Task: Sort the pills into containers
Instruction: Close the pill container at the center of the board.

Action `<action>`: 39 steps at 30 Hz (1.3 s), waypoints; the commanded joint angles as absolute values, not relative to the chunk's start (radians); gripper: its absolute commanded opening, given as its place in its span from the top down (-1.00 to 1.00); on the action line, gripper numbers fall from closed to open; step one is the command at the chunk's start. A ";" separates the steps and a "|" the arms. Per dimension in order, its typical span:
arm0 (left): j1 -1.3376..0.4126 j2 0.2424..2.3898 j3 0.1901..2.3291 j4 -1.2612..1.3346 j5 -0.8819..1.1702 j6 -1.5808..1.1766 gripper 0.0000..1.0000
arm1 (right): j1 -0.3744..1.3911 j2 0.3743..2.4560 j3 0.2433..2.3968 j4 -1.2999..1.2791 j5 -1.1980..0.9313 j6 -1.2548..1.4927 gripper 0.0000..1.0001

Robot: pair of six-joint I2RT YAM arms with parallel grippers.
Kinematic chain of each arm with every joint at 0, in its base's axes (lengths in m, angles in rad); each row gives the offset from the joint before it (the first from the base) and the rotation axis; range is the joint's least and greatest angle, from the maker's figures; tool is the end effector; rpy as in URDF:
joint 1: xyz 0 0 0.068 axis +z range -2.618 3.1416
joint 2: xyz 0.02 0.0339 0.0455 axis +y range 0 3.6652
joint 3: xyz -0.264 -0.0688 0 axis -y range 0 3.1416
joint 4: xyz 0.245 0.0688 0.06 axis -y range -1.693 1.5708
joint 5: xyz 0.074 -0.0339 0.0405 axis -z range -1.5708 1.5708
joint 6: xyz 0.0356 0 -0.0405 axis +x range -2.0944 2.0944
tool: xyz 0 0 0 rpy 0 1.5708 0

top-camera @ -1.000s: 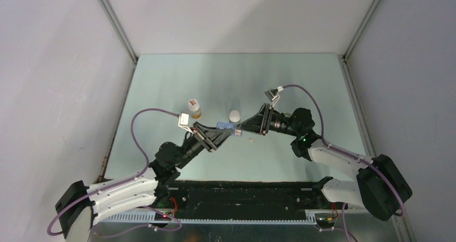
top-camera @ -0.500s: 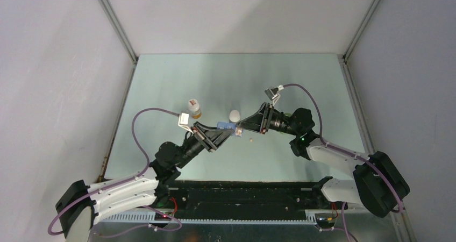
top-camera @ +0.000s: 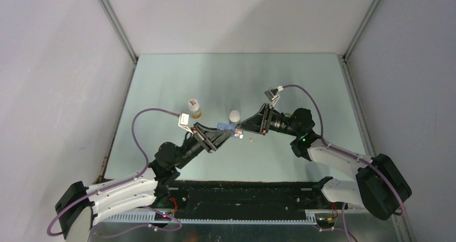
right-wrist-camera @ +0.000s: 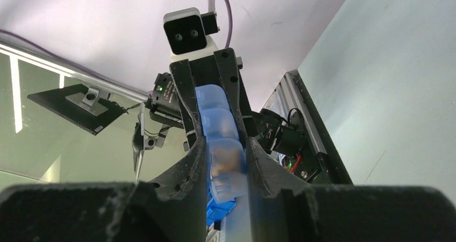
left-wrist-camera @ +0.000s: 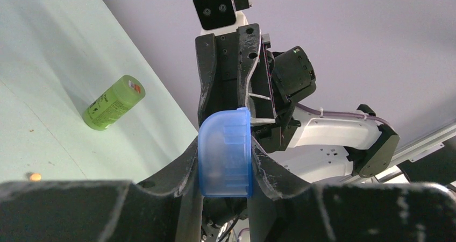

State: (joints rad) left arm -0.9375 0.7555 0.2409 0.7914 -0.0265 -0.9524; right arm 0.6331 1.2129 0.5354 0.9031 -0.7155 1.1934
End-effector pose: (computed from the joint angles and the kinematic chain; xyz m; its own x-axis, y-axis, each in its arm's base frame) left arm 0.1049 -0.1413 0.2561 -0.5505 -0.6265 -0.5518 0.5902 0.1754 -0.7880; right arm 0.1912 0.1693 0.2765 -0.8279 0.2628 -0.4956 -0.5222 -0.0382 0.8520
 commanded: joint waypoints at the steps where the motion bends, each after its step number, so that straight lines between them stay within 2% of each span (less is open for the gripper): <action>1: -0.936 0.748 0.273 0.763 -0.019 -0.937 0.76 | 0.642 1.150 0.569 0.800 -0.646 1.221 1.00; 2: -0.936 0.754 0.275 0.764 -0.016 -0.938 0.54 | 0.648 1.136 0.569 0.783 -0.633 1.234 1.00; 3: -0.936 0.756 0.276 0.767 -0.011 -0.939 0.45 | 0.653 1.130 0.569 0.753 -0.602 1.240 1.00; 6: -0.936 0.765 0.279 0.777 -0.008 -0.943 0.00 | 0.679 1.110 0.566 0.718 -0.551 1.282 1.00; 12: -0.936 0.776 0.273 0.796 -0.008 -0.958 -0.39 | 0.703 1.101 0.528 0.727 -0.456 1.389 1.00; 16: -0.937 0.779 0.267 0.811 -0.008 -0.979 -0.48 | 0.720 1.100 0.520 0.722 -0.419 1.403 1.00; 21: -0.936 0.795 0.276 0.796 -0.008 -1.033 -0.45 | 0.744 1.120 0.520 0.735 -0.394 1.402 1.00; 29: -0.923 0.813 0.252 0.805 -0.034 -1.204 -0.10 | 0.778 1.122 0.520 0.686 -0.357 1.374 1.00; 39: -0.919 0.827 0.244 0.811 -0.030 -1.258 0.31 | 0.791 1.116 0.517 0.608 -0.309 1.332 1.00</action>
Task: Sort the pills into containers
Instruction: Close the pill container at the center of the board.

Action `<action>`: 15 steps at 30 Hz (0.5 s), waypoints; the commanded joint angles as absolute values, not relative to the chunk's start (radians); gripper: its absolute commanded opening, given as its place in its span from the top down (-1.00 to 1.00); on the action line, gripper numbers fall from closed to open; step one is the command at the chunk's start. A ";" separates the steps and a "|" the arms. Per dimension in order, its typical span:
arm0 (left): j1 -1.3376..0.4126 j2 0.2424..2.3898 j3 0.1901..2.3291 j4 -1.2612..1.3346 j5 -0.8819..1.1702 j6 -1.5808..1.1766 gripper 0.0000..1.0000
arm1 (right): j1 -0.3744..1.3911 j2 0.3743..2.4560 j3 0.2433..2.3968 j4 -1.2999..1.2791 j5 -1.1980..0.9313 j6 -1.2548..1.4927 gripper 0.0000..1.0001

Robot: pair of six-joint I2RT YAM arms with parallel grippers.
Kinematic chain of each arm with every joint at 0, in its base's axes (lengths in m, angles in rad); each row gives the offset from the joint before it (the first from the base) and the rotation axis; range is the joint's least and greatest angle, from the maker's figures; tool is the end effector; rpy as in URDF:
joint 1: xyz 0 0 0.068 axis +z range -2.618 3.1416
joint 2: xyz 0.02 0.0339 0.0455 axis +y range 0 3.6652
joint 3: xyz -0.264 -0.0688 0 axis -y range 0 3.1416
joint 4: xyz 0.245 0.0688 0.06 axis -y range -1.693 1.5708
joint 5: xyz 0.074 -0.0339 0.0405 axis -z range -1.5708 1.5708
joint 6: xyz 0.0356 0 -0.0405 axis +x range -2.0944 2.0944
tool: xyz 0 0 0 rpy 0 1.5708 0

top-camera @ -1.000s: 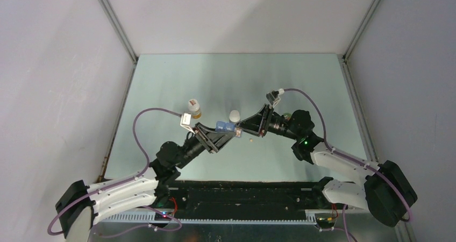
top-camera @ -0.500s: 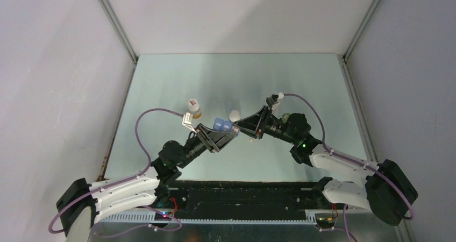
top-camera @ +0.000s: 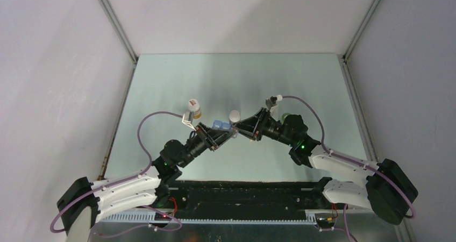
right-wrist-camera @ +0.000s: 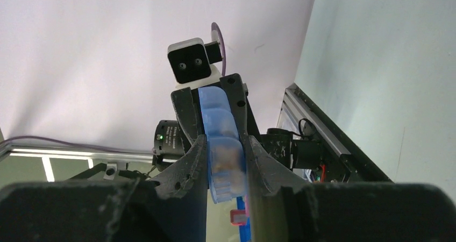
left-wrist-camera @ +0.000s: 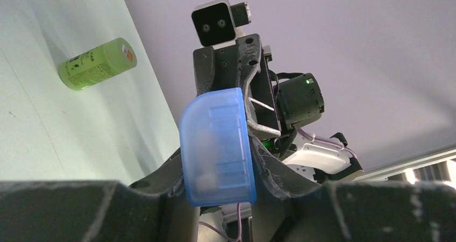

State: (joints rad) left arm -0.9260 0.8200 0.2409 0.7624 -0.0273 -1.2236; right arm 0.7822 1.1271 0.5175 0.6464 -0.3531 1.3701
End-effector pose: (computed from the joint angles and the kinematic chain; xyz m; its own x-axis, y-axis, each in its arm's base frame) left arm 0.1123 -0.1477 0.2426 -0.6988 -0.6347 -0.3299 0.3694 0.0747 -0.9263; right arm 0.1681 0.1844 0.2648 -0.8831 0.4187 -0.2117 -0.2063 0.0587 0.9767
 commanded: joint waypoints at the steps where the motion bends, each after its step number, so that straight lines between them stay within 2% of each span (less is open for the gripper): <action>1: -0.918 0.833 0.244 0.812 -0.028 -1.262 0.34 | 0.791 1.117 0.516 0.605 -0.307 1.329 1.00; 4: -0.915 0.848 0.241 0.828 -0.018 -1.269 0.50 | 0.792 1.129 0.515 0.606 -0.307 1.323 1.00; 7: -0.908 0.866 0.242 0.838 -0.009 -1.270 0.86 | 0.787 1.137 0.515 0.603 -0.317 1.317 1.00; 8: -0.903 0.868 0.241 0.840 -0.008 -1.270 0.97 | 0.785 1.138 0.515 0.603 -0.327 1.315 0.93; 9: -0.901 0.871 0.240 0.839 -0.008 -1.270 0.99 | 0.778 1.137 0.515 0.603 -0.335 1.311 0.87; 11: -0.894 0.873 0.236 0.840 -0.008 -1.268 1.00 | 0.760 1.126 0.512 0.599 -0.358 1.305 0.57; 12: -0.889 0.872 0.232 0.838 -0.008 -1.268 1.00 | 0.752 1.119 0.509 0.600 -0.376 1.301 0.29; 13: -0.886 0.870 0.230 0.836 -0.008 -1.266 1.00 | 0.733 1.104 0.503 0.601 -0.389 1.293 0.15; 14: -0.881 0.869 0.226 0.835 -0.009 -1.265 1.00 | 0.720 1.095 0.500 0.606 -0.417 1.289 -0.11; 15: -0.879 0.863 0.222 0.833 0.006 -1.263 1.00 | 0.693 1.075 0.493 0.606 -0.436 1.277 -0.21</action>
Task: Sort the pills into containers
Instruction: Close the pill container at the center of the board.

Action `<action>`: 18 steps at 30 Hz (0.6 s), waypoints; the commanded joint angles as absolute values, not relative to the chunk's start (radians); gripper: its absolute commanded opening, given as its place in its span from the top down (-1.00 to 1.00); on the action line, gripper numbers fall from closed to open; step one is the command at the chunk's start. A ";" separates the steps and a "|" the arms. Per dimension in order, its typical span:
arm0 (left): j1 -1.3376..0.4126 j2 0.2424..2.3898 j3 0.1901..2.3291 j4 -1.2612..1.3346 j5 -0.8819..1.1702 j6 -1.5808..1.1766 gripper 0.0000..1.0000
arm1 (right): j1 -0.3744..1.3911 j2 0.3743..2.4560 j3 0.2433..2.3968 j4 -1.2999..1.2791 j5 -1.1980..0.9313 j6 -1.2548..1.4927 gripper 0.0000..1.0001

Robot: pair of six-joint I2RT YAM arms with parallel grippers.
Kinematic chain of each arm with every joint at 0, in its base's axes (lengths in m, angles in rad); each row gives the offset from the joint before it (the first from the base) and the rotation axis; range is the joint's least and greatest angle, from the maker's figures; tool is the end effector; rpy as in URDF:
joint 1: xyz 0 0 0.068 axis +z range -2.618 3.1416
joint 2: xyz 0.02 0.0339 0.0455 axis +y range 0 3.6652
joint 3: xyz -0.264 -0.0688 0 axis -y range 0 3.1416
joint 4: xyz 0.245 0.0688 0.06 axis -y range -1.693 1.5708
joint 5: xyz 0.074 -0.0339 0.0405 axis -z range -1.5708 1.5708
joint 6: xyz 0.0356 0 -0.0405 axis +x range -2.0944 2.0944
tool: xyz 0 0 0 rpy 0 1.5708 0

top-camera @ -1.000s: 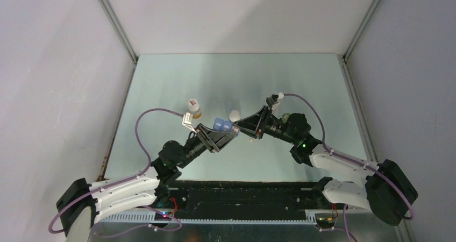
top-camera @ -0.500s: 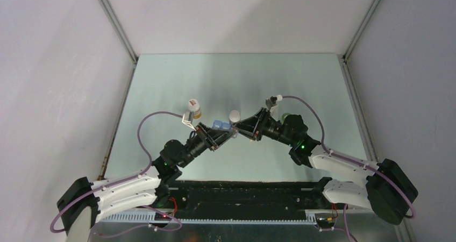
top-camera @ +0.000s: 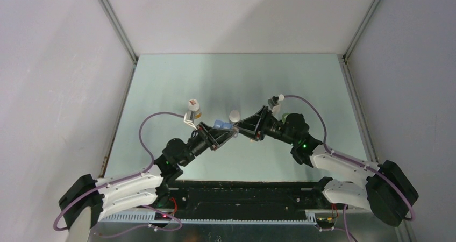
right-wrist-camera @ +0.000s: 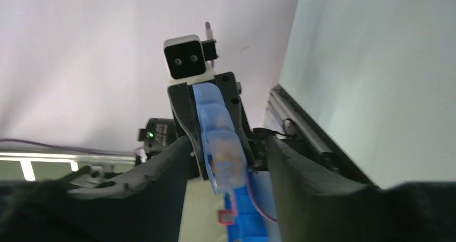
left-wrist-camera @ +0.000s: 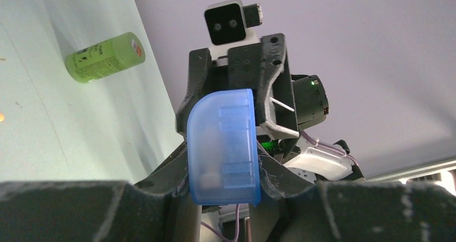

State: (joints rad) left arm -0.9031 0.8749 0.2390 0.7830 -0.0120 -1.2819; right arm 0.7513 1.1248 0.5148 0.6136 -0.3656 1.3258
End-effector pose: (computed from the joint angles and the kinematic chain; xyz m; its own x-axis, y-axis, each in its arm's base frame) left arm 0.1192 -0.1504 0.2349 -0.7198 -0.6352 -0.2801 0.3086 0.0687 -0.9487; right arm 0.1730 0.1790 0.2609 -0.8713 0.4260 -0.2438 -0.2205 0.1040 0.9698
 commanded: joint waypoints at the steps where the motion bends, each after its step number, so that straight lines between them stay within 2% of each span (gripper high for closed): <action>1: -0.875 0.860 0.220 0.831 0.015 -1.261 1.00 | 0.678 1.065 0.486 0.606 -0.473 1.271 -0.39; 3: -0.866 0.849 0.219 0.820 0.034 -1.252 1.00 | 0.632 1.043 0.482 0.615 -0.541 1.255 -0.53; 5: -0.858 0.838 0.224 0.802 0.052 -1.240 1.00 | 0.590 1.036 0.483 0.627 -0.617 1.242 -0.58; 12: -0.833 0.815 0.277 0.715 0.183 -1.165 1.00 | 0.539 1.065 0.550 0.532 -0.842 1.095 -0.57; 18: -0.814 0.820 0.331 0.656 0.310 -1.110 1.00 | 0.550 1.039 0.601 0.414 -0.867 0.983 -0.56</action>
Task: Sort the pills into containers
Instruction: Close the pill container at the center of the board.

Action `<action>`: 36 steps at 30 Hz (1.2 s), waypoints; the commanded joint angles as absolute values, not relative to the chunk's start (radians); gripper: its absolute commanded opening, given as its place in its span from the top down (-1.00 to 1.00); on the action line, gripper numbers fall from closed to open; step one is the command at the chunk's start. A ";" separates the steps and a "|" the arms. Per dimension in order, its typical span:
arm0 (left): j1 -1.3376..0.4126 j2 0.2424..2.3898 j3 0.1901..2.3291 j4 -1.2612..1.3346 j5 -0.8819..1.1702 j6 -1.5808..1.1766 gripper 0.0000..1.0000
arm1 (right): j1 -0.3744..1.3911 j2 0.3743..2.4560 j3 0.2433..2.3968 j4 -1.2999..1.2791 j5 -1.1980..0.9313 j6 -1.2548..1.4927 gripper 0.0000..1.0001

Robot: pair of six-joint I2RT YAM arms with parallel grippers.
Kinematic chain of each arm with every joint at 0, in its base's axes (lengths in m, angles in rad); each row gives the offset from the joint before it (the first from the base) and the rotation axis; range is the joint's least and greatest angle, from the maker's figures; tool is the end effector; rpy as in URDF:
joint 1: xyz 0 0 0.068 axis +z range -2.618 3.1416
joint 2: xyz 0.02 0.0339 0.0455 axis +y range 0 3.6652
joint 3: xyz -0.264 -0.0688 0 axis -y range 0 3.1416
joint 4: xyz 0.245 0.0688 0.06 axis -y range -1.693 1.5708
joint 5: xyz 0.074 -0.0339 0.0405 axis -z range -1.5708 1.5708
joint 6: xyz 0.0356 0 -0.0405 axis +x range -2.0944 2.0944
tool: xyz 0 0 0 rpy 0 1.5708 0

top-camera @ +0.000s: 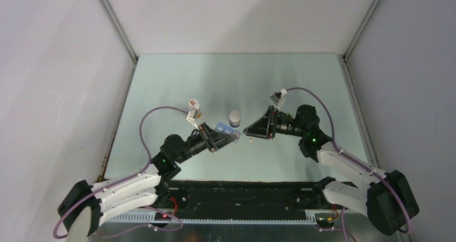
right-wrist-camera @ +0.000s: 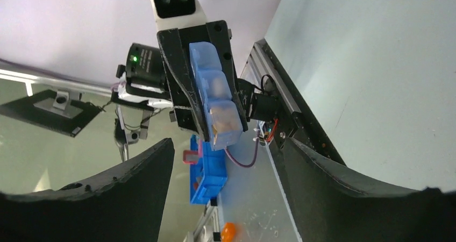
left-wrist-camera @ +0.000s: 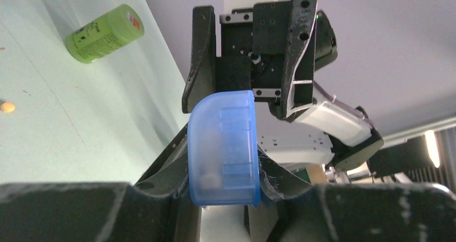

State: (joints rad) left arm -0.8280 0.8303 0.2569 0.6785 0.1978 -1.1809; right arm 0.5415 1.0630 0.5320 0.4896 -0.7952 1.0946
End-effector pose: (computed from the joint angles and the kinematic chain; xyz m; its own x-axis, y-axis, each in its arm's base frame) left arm 0.1224 -0.1436 0.2373 -0.7633 -0.5096 -0.3971 0.3904 0.1259 -0.9120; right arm 0.1858 0.1414 0.2678 -0.8803 0.1967 -0.4317 -0.4141 0.1254 0.9015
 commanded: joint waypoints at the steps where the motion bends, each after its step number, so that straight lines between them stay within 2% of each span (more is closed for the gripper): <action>1: -0.812 0.817 0.336 0.648 0.330 -1.099 1.00 | 0.557 1.043 0.611 0.408 -0.867 0.970 -0.55; 3: -0.808 0.815 0.348 0.636 0.353 -1.090 1.00 | 0.566 1.053 0.617 0.407 -0.871 0.968 -0.46; 8: -0.807 0.822 0.365 0.644 0.400 -1.088 1.00 | 0.579 1.075 0.618 0.464 -0.871 0.997 -0.06; 12: -0.804 0.840 0.368 0.668 0.434 -1.103 1.00 | 0.588 1.093 0.618 0.526 -0.875 1.029 0.06; 15: -0.805 0.853 0.367 0.700 0.446 -1.117 1.00 | 0.592 1.106 0.618 0.538 -0.878 1.036 0.06; 23: -0.802 0.862 0.364 0.730 0.457 -1.131 1.00 | 0.598 1.133 0.618 0.582 -0.903 1.061 0.47; 26: -0.799 0.856 0.361 0.742 0.449 -1.139 1.00 | 0.608 1.145 0.618 0.588 -0.924 1.066 0.54; 32: -0.798 0.856 0.357 0.787 0.462 -1.157 1.00 | 0.623 1.164 0.604 0.604 -0.957 1.075 0.41; 36: -0.799 0.859 0.352 0.802 0.469 -1.161 1.00 | 0.624 1.181 0.600 0.680 -0.977 1.131 0.51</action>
